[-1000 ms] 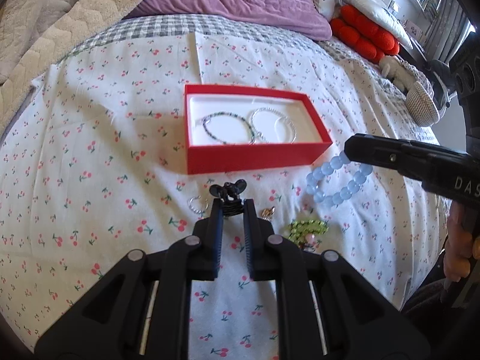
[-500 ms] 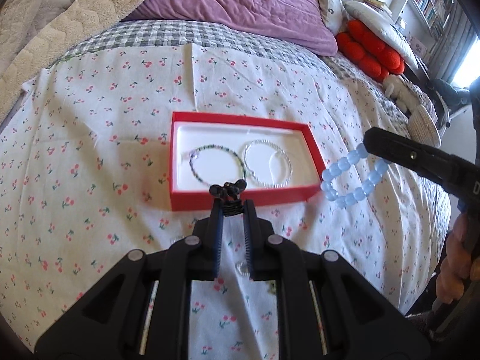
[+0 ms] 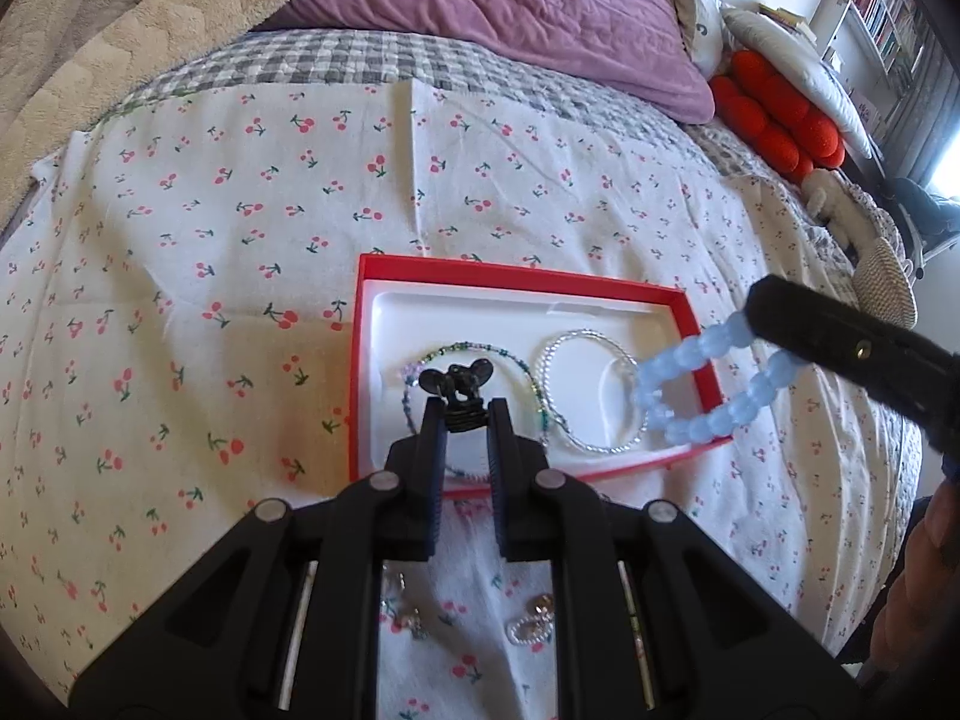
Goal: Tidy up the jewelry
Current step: 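Lower the clip and blue bracelet into the red box and open both tools, then withdraw both tools from the box toward the remaining jewelry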
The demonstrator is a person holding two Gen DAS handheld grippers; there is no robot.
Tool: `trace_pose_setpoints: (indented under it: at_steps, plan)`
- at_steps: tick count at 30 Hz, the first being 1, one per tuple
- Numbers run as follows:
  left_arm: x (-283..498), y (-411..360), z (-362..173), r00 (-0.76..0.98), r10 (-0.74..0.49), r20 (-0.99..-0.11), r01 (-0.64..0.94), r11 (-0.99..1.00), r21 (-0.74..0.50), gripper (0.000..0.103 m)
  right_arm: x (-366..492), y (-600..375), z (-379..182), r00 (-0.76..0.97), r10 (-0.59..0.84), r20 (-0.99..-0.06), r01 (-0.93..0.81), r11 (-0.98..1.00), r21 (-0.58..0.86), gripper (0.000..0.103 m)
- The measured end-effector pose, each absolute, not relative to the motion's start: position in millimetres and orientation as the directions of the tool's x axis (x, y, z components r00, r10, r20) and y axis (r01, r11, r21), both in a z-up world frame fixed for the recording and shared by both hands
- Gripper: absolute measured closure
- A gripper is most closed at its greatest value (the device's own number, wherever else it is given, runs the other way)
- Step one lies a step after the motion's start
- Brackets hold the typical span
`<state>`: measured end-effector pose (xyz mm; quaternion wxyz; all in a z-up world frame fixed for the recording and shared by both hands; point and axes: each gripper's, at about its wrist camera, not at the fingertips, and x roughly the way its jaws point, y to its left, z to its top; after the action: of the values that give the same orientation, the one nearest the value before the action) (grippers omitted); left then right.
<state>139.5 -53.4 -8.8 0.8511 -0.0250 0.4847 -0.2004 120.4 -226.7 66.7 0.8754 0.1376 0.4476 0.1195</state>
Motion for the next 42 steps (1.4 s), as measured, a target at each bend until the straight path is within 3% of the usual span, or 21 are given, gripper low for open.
trace_pose_setpoints:
  at_steps: [22, 27, 31, 33, 42]
  plan:
    - [144, -61, -6, 0.470, -0.366, -0.803, 0.360, 0.910, -0.204, 0.087, 140, -250, 24, 0.516, 0.331, -0.790, -0.032, 0.929, 0.369, 0.089]
    - [141, -62, -3, 0.477, -0.357, -0.804, 0.362, 0.913, -0.190, 0.067, 139, -247, 30, 0.506, 0.337, -0.794, -0.050, 0.930, 0.363, 0.087]
    - [135, -59, 3, 0.486, -0.352, -0.800, 0.361, 0.915, -0.183, 0.057, 132, -245, 33, 0.484, 0.322, -0.814, -0.061, 0.940, 0.336, 0.087]
    - [130, -56, 7, 0.494, -0.348, -0.797, 0.359, 0.916, -0.178, 0.046, 129, -246, 34, 0.477, 0.318, -0.819, -0.066, 0.942, 0.328, 0.087]
    - [105, -44, 16, 0.493, -0.323, -0.808, 0.376, 0.916, -0.136, 0.027, 104, -249, 47, 0.466, 0.279, -0.840, -0.104, 0.960, 0.262, 0.085]
